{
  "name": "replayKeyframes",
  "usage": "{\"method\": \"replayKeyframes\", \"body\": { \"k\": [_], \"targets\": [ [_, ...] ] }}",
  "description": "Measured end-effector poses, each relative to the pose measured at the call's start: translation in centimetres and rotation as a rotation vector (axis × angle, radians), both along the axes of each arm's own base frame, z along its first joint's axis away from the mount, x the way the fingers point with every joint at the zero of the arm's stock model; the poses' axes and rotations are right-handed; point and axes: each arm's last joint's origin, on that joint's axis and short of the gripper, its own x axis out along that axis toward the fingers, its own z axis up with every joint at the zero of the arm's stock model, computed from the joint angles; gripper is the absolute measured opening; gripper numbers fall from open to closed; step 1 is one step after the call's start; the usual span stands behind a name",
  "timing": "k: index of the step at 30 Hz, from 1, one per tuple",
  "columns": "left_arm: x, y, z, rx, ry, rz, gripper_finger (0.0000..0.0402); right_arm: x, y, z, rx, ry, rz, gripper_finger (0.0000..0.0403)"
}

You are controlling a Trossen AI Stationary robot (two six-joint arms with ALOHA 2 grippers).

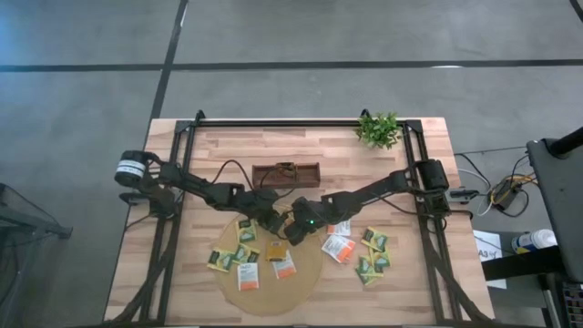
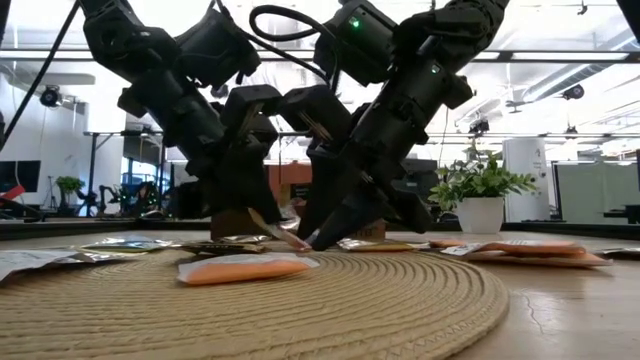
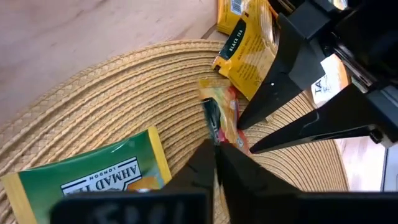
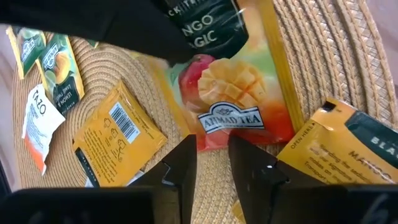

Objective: Pick & Place Tea
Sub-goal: Put the yellow tea bag into the middle section of the wooden organizer

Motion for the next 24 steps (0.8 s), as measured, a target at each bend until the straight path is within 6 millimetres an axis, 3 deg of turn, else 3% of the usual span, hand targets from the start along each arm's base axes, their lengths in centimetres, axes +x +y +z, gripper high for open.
{"method": "replayKeyframes", "body": {
  "k": [6,11,19,24],
  "targets": [
    [0.2,0.1,0.3,0.038,-0.012,0.007,0.0002,-0.6,-0.2,2.8,-0.05,-0.044,0.066,0.0114],
    [0.6,0.3,2.6,0.108,-0.068,-0.015,0.0001,-2.4,-1.2,5.6,-0.175,0.004,0.105,0.0133],
    [0.3,2.4,9.0,0.488,0.085,-0.187,0.0001,-5.6,-4.3,10.7,-0.385,0.02,0.079,0.0145],
    [0.7,4.7,10.8,0.738,0.222,-0.364,0.0,-6.3,-6.0,12.0,-0.407,0.0,0.038,0.0134]
  ]
}}
